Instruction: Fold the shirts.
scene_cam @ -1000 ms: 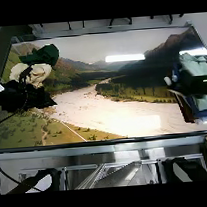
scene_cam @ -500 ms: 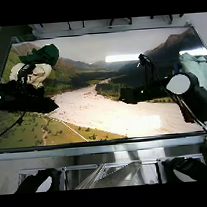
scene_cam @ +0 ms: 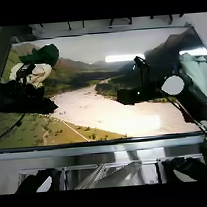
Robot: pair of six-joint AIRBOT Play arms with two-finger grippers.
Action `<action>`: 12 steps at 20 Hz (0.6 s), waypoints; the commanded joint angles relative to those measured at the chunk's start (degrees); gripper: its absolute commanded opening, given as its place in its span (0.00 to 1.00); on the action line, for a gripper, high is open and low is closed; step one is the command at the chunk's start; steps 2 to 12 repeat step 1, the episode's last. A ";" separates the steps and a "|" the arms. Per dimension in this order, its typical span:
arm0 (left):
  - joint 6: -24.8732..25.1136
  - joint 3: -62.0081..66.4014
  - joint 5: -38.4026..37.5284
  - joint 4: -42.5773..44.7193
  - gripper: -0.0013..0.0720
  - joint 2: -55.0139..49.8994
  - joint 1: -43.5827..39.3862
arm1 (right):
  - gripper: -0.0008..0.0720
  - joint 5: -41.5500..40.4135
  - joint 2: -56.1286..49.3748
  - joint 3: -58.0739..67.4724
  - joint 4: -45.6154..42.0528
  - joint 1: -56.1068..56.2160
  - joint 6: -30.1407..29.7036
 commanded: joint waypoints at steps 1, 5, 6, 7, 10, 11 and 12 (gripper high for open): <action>0.07 0.00 -0.04 0.04 0.04 0.07 -0.04 | 0.05 -0.04 -0.07 -0.02 0.04 0.07 0.04; 0.07 0.00 -0.04 0.04 0.04 0.07 -0.04 | 0.05 -0.04 -0.07 -0.02 0.04 0.07 0.04; 0.07 0.00 -0.04 0.04 0.04 0.07 -0.04 | 0.05 -0.04 -0.07 -0.02 0.04 0.07 0.04; 0.07 0.00 -0.04 0.04 0.04 0.07 -0.04 | 0.05 -0.04 -0.07 -0.02 0.04 0.07 0.04; 0.07 0.00 -0.04 0.04 0.04 0.07 -0.04 | 0.05 -0.04 -0.07 -0.02 0.04 0.07 0.04; 0.07 0.00 -0.04 0.04 0.04 0.07 -0.04 | 0.05 -0.04 -0.07 -0.02 0.04 0.07 0.04; 0.07 0.00 -0.04 0.04 0.04 0.07 -0.04 | 0.05 -0.04 -0.07 -0.02 0.04 0.07 0.04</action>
